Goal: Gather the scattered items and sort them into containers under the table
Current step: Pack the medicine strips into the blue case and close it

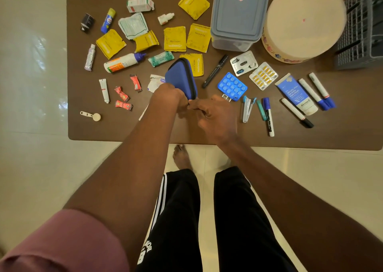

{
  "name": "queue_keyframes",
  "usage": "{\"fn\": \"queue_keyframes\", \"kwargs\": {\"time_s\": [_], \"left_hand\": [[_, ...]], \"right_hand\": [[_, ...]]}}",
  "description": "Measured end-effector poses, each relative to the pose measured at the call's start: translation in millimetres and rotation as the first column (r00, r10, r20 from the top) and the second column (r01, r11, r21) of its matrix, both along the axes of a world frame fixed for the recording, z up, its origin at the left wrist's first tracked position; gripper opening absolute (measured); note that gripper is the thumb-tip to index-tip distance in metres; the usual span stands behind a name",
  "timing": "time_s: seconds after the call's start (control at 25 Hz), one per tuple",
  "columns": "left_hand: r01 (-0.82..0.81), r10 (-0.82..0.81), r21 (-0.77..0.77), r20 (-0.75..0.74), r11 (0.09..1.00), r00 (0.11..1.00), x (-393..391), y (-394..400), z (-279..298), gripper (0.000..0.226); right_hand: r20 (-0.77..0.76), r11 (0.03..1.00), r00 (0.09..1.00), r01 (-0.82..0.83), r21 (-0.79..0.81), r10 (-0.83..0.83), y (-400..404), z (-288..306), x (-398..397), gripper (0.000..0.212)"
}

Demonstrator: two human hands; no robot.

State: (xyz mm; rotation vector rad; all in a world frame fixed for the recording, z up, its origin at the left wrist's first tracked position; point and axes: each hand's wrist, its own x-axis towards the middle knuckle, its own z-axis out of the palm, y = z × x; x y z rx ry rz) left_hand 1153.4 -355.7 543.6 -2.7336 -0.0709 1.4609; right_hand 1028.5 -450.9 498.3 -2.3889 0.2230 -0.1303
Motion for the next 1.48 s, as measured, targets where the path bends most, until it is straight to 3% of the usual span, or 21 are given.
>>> {"fn": "queue_keyframes", "kwargs": {"time_s": [0.08, 0.16, 0.24, 0.28, 0.32, 0.36, 0.4, 0.44, 0.52, 0.64, 0.72, 0.84, 0.88, 0.96, 1.04, 1.16, 1.24, 1.32, 1.4, 1.48], "left_hand": [[-0.105, 0.104, -0.021, -0.065, 0.994, 0.992, -7.2, 3.4, -1.8, 0.062], [-0.379, 0.369, -0.237, -0.087, 0.894, 0.925, -9.5, 9.0, -21.3, 0.044], [-0.734, 0.719, -0.383, -0.215, 0.561, 0.661, -4.5, 6.5, -32.0, 0.025], [-0.839, 0.805, -0.384, -0.305, 0.385, 0.509, 0.0, 3.7, -36.1, 0.021], [-0.939, 0.874, -0.319, -0.411, 0.129, 0.260, 2.6, -0.5, -36.4, 0.021], [-0.957, 0.853, -0.216, -0.519, -0.196, -0.058, 4.3, -4.5, -36.4, 0.030], [-0.893, 0.774, -0.144, -0.568, -0.427, -0.279, 4.3, -6.3, -38.7, 0.036], [-0.838, 0.725, -0.143, -0.590, -0.527, -0.355, 2.2, -7.1, -40.7, 0.038], [-0.808, 0.693, -0.190, -0.642, -0.558, -0.328, -5.7, -8.3, -37.8, 0.035], [-0.764, 0.620, -0.229, -0.737, -0.603, -0.268, -17.7, -12.6, -27.7, 0.035], [-0.795, 0.643, -0.289, -0.749, -0.534, -0.160, -25.0, -20.5, -23.6, 0.040], [-0.824, 0.683, -0.341, -0.726, -0.452, -0.075, -37.9, -30.7, -30.8, 0.044], [-0.815, 0.740, -0.424, -0.672, -0.395, -0.009, -39.4, -31.4, -33.9, 0.039], [-0.765, 0.842, -0.616, -0.501, -0.186, 0.199, -41.0, -27.9, -43.7, 0.032], [-0.747, 0.832, -0.664, -0.437, -0.042, 0.342, -44.1, -28.1, -38.8, 0.035], [-0.834, 0.700, -0.552, -0.587, 0.019, 0.405, -48.8, -30.2, -21.4, 0.047], [-0.829, 0.650, -0.555, -0.605, 0.069, 0.459, -51.4, -26.9, -20.5, 0.054], [-0.842, 0.625, -0.539, -0.649, 0.023, 0.433, -53.3, -17.1, -24.2, 0.064], [-0.829, 0.614, -0.555, -0.677, -0.066, 0.405, -57.6, -7.8, -29.3, 0.052], [-0.829, 0.583, -0.498, -0.762, -0.254, 0.280, -60.8, 6.1, -33.2, 0.037]], "right_hand": [[-0.005, 0.987, 0.995, 0.095, 0.127, -0.095, 0.2, -0.9, -0.3, 0.031], [-0.096, 0.846, 0.960, 0.279, 0.454, -0.264, 8.4, 2.9, -1.9, 0.025], [-0.177, 0.638, 0.914, 0.384, 0.667, -0.365, 14.2, 9.0, -3.9, 0.020], [-0.191, 0.601, 0.908, 0.393, 0.696, -0.373, 14.0, 10.4, -3.0, 0.019], [-0.195, 0.591, 0.913, 0.385, 0.709, -0.359, 11.2, 10.9, -2.3, 0.019], [-0.205, 0.597, 0.922, 0.370, 0.712, -0.328, 8.0, 12.9, -2.5, 0.019], [-0.212, 0.599, 0.935, 0.346, 0.722, -0.285, 4.3, 14.0, -3.1, 0.019], [-0.218, 0.588, 0.944, 0.325, 0.741, -0.247, 0.9, 16.4, -4.0, 0.019], [-0.227, 0.543, 0.942, 0.330, 0.773, -0.249, -7.3, 23.0, -5.1, 0.017], [-0.315, 0.488, 0.865, 0.484, 0.726, -0.390, -23.0, 33.5, 3.4, 0.015], [-0.475, 0.380, 0.822, 0.567, 0.731, -0.313, -31.9, 41.7, 14.9, 0.021], [-0.647, 0.226, 0.750, 0.660, 0.716, -0.141, -32.1, 44.7, 26.6, 0.028], [-0.685, 0.177, 0.719, 0.694, 0.698, -0.120, -30.0, 41.4, 27.5, 0.030], [-0.736, 0.105, 0.672, 0.741, 0.664, -0.086, -26.7, 34.6, 25.4, 0.032], [-0.732, 0.151, 0.679, 0.731, 0.665, -0.063, -25.6, 28.5, 20.1, 0.036], [-0.673, 0.325, 0.739, 0.635, 0.701, 0.008, -20.8, 26.5, 13.6, 0.055], [-0.622, 0.380, 0.783, 0.568, 0.730, 0.026, -17.0, 26.4, 11.8, 0.056], [-0.617, 0.398, 0.786, 0.555, 0.730, 0.035, -16.3, 26.7, 8.7, 0.055], [-0.618, 0.425, 0.784, 0.541, 0.726, 0.057, -17.7, 24.6, 5.3, 0.057], [-0.639, 0.367, 0.769, 0.589, 0.720, 0.019, -23.7, 22.2, 4.9, 0.057]]}}
